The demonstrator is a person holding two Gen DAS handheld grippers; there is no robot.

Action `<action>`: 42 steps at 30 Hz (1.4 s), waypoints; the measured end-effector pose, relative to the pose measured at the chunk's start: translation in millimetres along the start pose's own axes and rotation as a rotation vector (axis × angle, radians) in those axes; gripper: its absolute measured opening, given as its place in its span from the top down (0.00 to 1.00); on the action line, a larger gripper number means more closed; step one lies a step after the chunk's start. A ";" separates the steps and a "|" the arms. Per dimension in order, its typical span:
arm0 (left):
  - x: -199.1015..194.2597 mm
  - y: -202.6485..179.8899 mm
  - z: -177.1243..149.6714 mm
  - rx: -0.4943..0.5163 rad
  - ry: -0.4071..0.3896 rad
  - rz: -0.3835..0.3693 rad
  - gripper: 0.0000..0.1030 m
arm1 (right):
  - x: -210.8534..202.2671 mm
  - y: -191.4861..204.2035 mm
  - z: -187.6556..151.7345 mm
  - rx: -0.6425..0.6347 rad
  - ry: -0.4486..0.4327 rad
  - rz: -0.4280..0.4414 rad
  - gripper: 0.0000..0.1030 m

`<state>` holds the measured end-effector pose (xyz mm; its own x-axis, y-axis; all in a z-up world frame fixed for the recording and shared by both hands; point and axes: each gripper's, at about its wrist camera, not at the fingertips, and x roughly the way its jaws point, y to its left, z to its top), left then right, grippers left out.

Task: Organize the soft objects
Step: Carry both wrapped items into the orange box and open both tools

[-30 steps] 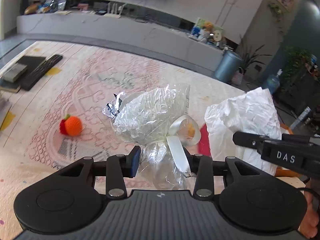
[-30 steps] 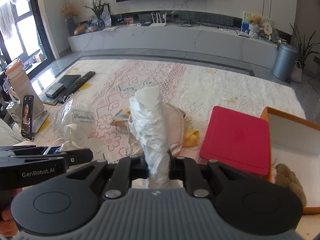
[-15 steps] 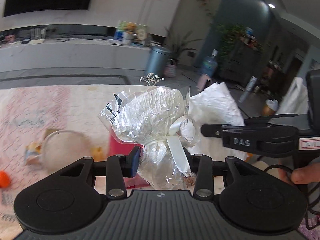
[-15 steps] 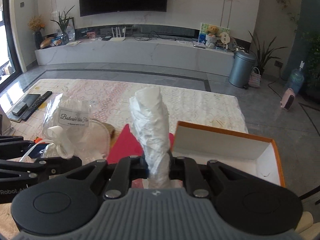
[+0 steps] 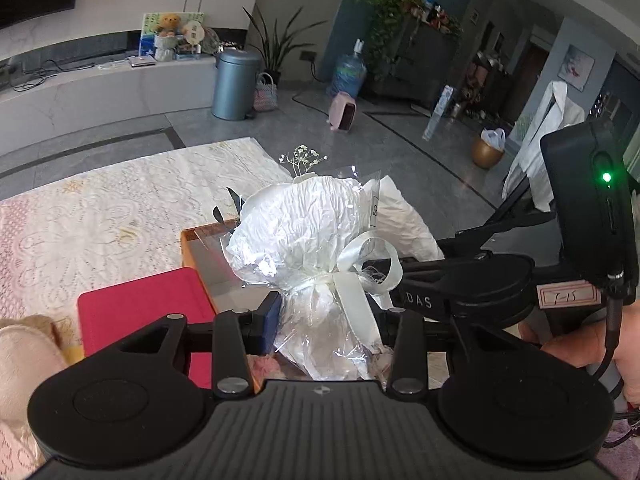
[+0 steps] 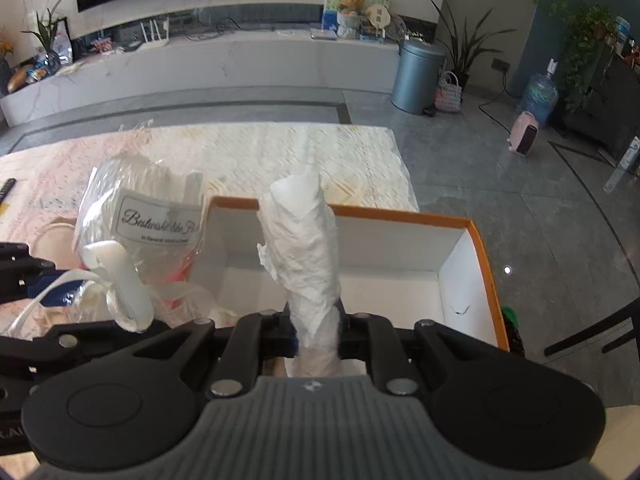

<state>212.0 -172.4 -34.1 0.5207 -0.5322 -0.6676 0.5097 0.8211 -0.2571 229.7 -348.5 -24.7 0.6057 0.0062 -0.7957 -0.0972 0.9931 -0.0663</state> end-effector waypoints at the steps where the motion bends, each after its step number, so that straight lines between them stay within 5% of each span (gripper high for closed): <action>1: 6.9 0.7 0.6 0.006 0.008 0.001 0.56 | 6.0 -2.7 -0.7 -0.002 0.008 -0.002 0.89; 15: 78.4 -1.2 0.4 0.112 0.157 0.053 0.56 | 83.1 -28.4 -8.2 -0.029 0.157 -0.032 0.88; 26: 99.0 -3.1 -8.2 0.154 0.241 0.090 0.53 | 116.6 -28.3 -12.9 -0.063 0.243 -0.014 0.82; 33: 86.0 -5.7 -6.0 0.162 0.205 0.090 0.40 | 103.7 -30.4 -5.6 -0.076 0.210 -0.025 0.56; 38: 70.9 -8.9 -4.2 0.154 0.172 0.077 0.38 | 91.4 -35.6 -3.0 -0.055 0.182 -0.032 0.49; 42: 58.6 -13.0 -4.0 0.166 0.144 0.071 0.34 | 78.5 -38.3 -3.7 -0.037 0.155 -0.037 0.31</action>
<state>233.2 -213.4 -72.6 0.4622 -0.4296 -0.7757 0.5872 0.8038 -0.0953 278.0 -386.5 -86.8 0.4804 -0.0510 -0.8755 -0.1084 0.9872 -0.1170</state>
